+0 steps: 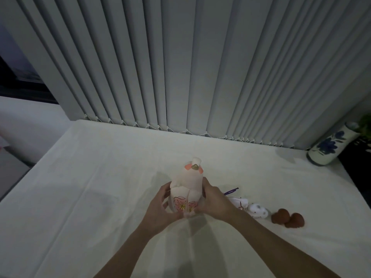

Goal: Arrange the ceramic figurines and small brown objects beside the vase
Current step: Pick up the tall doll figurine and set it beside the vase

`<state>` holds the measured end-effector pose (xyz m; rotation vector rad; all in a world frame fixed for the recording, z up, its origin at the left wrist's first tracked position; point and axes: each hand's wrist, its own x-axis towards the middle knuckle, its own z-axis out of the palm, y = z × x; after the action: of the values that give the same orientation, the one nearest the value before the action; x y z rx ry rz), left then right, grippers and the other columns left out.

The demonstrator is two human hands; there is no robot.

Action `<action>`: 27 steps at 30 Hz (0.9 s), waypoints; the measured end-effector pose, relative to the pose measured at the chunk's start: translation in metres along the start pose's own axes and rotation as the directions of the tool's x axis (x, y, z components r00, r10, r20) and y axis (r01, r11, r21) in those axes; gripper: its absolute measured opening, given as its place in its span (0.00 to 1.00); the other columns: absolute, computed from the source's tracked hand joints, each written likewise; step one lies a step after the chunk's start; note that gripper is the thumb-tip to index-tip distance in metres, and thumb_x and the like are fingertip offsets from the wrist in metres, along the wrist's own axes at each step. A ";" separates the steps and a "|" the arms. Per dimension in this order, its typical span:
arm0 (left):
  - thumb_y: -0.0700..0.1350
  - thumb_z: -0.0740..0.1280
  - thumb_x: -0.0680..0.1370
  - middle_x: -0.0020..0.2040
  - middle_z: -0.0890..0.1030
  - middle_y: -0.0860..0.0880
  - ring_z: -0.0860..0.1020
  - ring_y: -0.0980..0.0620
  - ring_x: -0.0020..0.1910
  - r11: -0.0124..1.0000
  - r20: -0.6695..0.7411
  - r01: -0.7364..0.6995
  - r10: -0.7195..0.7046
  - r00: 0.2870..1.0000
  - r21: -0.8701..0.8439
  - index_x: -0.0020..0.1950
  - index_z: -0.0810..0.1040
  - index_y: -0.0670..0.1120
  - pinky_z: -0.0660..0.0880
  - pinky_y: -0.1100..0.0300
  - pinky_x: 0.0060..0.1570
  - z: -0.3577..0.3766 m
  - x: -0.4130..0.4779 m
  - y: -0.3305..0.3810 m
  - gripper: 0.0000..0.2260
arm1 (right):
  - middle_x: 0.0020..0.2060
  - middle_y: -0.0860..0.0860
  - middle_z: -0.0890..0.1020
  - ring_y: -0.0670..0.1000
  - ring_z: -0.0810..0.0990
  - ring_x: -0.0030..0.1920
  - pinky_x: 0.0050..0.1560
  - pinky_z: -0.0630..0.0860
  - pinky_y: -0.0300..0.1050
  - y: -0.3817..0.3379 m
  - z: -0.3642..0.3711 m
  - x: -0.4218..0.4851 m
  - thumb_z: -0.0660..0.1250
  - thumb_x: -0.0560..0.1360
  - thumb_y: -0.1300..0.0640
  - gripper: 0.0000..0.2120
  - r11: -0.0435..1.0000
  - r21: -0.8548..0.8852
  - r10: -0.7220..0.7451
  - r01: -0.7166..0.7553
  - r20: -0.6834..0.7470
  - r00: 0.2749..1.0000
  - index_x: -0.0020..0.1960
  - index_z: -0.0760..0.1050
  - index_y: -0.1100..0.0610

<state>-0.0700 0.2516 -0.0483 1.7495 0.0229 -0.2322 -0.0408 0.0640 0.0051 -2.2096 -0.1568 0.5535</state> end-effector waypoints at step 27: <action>0.29 0.78 0.63 0.55 0.81 0.48 0.80 0.66 0.49 0.963 0.114 -0.185 0.165 0.980 0.193 0.62 0.75 0.40 0.73 0.81 0.48 0.005 0.082 0.101 0.29 | 0.53 0.57 0.83 0.58 0.81 0.51 0.40 0.71 0.41 -0.033 -0.093 0.015 0.76 0.61 0.62 0.39 0.994 -0.042 -0.111 0.104 -0.268 0.957 0.66 0.62 0.54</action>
<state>0.0242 0.2176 0.0351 1.9290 -0.2337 -0.1945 0.0153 0.0240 0.0765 -2.2623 -0.1399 0.1866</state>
